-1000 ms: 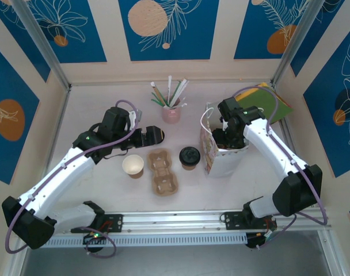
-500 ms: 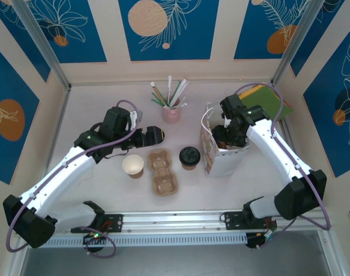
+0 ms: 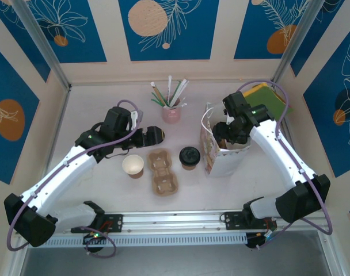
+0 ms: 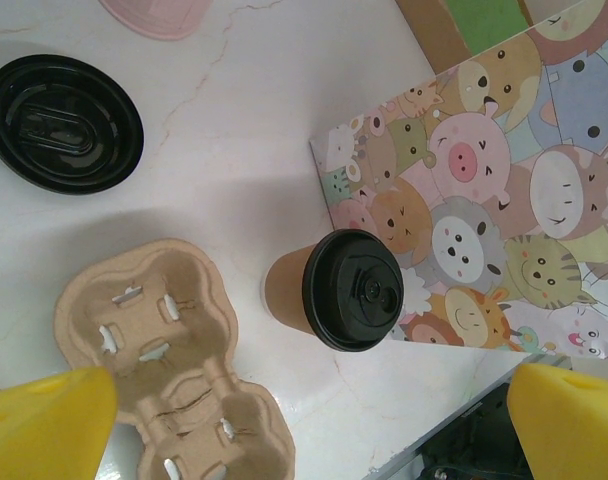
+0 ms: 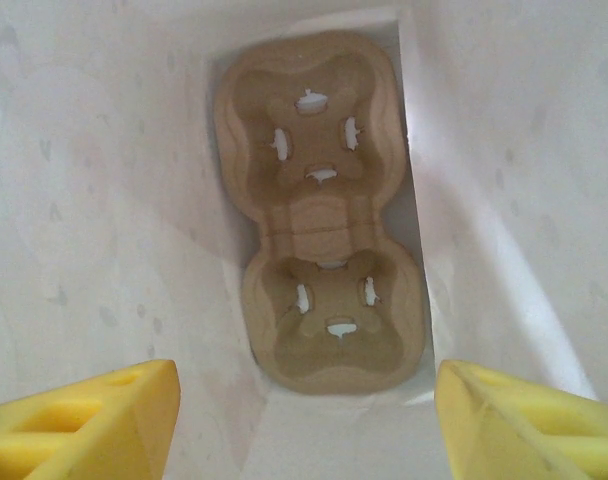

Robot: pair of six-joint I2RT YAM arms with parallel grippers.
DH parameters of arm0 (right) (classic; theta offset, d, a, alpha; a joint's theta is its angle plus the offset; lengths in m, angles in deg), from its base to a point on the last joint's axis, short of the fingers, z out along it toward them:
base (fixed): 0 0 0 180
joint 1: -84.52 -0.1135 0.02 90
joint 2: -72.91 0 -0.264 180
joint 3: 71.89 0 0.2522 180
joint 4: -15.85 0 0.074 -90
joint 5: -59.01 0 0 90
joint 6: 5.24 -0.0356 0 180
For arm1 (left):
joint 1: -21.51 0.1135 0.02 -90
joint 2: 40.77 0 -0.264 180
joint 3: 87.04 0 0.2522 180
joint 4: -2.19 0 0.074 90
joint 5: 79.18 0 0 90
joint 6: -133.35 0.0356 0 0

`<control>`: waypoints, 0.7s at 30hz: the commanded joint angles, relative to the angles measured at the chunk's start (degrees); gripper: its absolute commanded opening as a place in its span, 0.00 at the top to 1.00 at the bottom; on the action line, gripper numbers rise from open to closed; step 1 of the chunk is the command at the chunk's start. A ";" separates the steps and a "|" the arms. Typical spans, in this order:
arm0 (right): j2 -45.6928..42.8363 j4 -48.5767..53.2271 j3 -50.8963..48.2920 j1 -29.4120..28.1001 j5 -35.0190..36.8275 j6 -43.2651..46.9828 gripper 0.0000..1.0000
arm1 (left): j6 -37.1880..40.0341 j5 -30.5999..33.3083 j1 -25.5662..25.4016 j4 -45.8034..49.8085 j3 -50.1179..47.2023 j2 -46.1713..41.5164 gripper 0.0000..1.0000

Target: Pack the takeout coffee

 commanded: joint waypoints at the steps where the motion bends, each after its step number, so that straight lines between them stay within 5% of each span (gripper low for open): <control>1: -1.81 1.09 1.75 0.57 0.29 -0.73 0.32 | 1.34 -1.04 -0.47 -0.60 2.02 0.27 0.00; 16: -2.46 -0.05 1.66 2.60 -1.25 -0.28 0.32 | 2.13 0.05 -1.65 -0.31 2.59 0.45 0.00; 21: -2.64 0.30 1.57 2.64 -1.77 -0.28 0.42 | 2.03 0.27 -1.75 -0.31 2.61 0.47 0.00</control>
